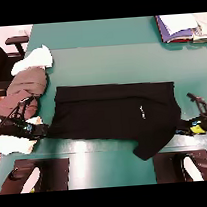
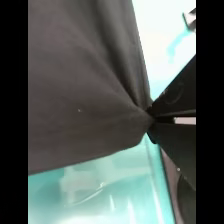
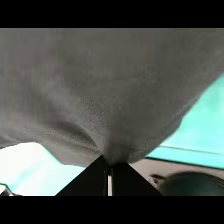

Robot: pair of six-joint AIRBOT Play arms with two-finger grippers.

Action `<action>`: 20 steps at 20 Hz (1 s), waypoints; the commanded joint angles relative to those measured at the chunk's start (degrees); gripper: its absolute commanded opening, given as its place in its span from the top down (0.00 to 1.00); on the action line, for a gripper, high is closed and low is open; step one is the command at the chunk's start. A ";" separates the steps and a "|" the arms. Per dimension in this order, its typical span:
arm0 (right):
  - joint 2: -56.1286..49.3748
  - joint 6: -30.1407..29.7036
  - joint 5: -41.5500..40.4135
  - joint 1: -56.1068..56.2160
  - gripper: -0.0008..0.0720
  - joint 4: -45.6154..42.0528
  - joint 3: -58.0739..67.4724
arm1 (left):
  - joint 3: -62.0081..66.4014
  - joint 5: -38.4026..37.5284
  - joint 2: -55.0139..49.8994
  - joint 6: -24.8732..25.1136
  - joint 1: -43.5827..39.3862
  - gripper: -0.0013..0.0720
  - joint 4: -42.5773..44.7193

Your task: Fold the shirts.

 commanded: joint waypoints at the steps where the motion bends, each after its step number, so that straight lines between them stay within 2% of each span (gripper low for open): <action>1: 0.70 2.60 2.89 0.11 0.96 -2.49 8.09 | 0.07 2.36 1.70 -0.70 0.02 0.94 -2.29; 4: -8.68 1.90 -1.38 0.70 0.96 -2.23 15.15 | 1.42 9.51 -2.21 0.00 0.02 0.94 -2.43; 9: -27.23 1.20 -9.31 8.07 0.96 -2.14 27.50 | 11.91 17.75 -20.55 4.39 0.02 0.94 -3.34; 12: -36.94 1.20 -10.99 9.88 0.96 -2.14 35.10 | 19.74 20.24 -32.76 4.57 0.02 0.94 -3.41; 15: -44.26 1.20 -11.61 9.77 0.96 -2.14 42.10 | 25.88 21.57 -42.25 7.06 0.02 0.94 -4.85; 20: -52.61 1.16 -10.80 9.33 0.95 -2.08 51.89 | 30.21 24.30 -47.19 9.01 0.02 0.94 -6.34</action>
